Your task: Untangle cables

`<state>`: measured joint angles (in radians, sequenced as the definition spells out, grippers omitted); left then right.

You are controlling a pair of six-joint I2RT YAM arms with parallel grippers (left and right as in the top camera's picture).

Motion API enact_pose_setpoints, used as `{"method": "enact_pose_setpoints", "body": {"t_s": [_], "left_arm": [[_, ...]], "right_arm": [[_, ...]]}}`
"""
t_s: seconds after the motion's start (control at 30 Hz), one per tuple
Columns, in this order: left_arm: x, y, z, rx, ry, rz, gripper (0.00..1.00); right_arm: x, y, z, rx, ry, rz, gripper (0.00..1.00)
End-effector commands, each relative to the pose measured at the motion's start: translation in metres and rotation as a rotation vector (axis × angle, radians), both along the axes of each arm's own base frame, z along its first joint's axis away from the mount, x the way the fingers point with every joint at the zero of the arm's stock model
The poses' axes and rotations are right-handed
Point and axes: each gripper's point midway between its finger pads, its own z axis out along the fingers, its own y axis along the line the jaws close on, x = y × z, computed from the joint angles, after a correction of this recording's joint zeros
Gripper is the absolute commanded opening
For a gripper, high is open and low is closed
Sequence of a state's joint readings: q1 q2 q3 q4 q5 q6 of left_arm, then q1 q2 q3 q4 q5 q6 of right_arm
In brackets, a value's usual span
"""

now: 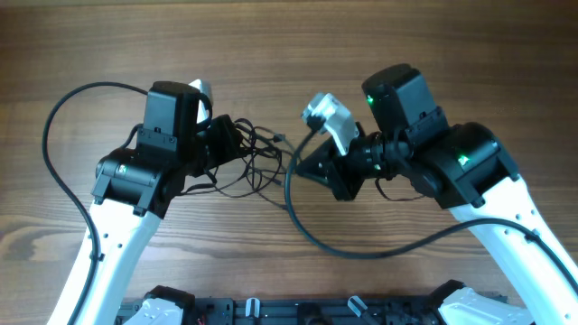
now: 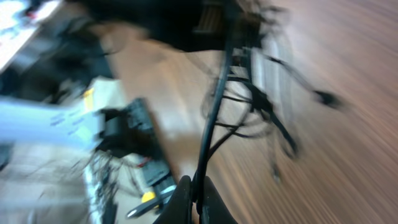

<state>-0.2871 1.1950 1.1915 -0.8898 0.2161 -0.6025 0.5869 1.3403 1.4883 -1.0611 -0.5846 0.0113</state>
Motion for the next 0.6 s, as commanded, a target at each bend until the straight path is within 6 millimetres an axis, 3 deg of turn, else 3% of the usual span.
{"method": "enact_pose_setpoints", "body": {"t_s": [0.0,0.07,0.1,0.13,0.2,0.33,0.43,0.57], "left_arm": [[0.005,0.007,0.001,0.001,0.003,0.059,0.04],[0.005,0.007,0.001,0.000,0.004,0.059,0.04],[0.005,0.007,0.001,-0.002,0.005,0.056,0.04],[0.005,0.006,0.001,-0.004,0.005,0.054,0.04],[0.004,0.005,0.001,-0.012,0.007,0.048,0.04],[0.003,-0.013,0.009,-0.091,-0.004,-0.024,0.04],[0.002,-0.032,0.023,-0.174,-0.042,-0.122,0.04],[0.004,-0.042,0.034,-0.232,-0.068,-0.157,0.04]], "right_arm": [[0.048,-0.051,-0.020,-0.175,0.074,-0.567,0.04],[0.055,-0.065,-0.024,-0.210,0.081,-0.688,0.10],[0.056,-0.068,-0.025,-0.214,0.084,-0.709,0.20],[0.056,-0.068,-0.025,-0.213,0.089,-0.716,0.37],[0.055,-0.068,-0.025,-0.209,0.101,-0.729,0.43],[0.054,-0.064,-0.025,-0.190,0.118,-0.721,0.77],[0.048,-0.049,-0.021,-0.154,0.120,-0.603,0.81],[0.035,-0.027,-0.015,-0.101,0.103,-0.401,0.82]]}}
